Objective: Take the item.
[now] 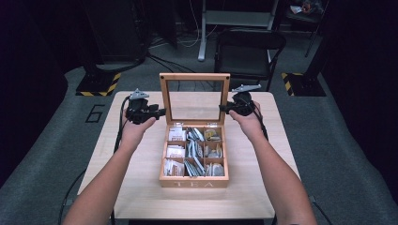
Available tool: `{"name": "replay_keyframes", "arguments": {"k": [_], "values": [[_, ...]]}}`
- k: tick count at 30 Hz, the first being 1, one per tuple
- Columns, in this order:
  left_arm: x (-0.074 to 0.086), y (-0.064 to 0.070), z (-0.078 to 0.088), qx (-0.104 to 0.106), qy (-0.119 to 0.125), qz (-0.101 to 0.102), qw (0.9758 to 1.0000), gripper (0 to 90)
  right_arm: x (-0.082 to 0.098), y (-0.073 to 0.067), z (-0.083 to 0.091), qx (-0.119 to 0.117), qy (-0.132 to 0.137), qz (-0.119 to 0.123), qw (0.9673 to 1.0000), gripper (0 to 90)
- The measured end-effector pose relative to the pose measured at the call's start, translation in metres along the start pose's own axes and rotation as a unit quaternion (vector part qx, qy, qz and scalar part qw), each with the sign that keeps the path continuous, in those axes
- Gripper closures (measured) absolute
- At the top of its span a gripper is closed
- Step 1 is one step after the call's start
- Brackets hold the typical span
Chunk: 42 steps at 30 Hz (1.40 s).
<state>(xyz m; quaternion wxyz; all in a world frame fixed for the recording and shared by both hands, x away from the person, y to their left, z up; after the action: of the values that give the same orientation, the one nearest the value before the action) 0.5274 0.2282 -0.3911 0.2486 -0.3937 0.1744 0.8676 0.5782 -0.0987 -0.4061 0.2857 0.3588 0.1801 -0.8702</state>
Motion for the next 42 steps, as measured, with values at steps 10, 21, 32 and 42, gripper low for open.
{"name": "replay_keyframes", "arguments": {"k": [10, 21, 32, 42], "values": [[0.009, 0.003, 0.002, 0.012, -0.004, 0.001, 0.9999, 53.8, -0.004, 0.008, -0.008, -0.005, 0.001, -0.022, 0.9997, 65.6], [0.017, 0.005, 0.006, 0.017, 0.000, 0.006, 0.9998, 53.3, -0.006, 0.011, -0.015, 0.001, 0.000, -0.041, 0.9992, 65.0], [0.020, 0.008, 0.003, 0.023, -0.005, 0.002, 0.9997, 51.5, -0.007, 0.012, -0.018, 0.004, 0.002, -0.045, 0.9990, 64.3], [0.021, 0.010, -0.001, 0.027, -0.010, 0.006, 0.9996, 50.7, -0.004, 0.006, -0.013, 0.014, -0.010, -0.028, 0.9995, 49.3]]}}
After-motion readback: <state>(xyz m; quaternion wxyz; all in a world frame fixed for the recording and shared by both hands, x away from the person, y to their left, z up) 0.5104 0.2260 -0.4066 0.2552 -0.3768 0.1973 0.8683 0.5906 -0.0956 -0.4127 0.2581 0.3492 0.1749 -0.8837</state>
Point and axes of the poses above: each handheld gripper's, and its own axes: z roughly backward along the jaws, x roughly out of its underside, y roughly to its right, the point moved 4 cm from there along -z, roughly forward along the jaws, and after that the axes turned 8 degrees about -y, right-handed, at the moved point
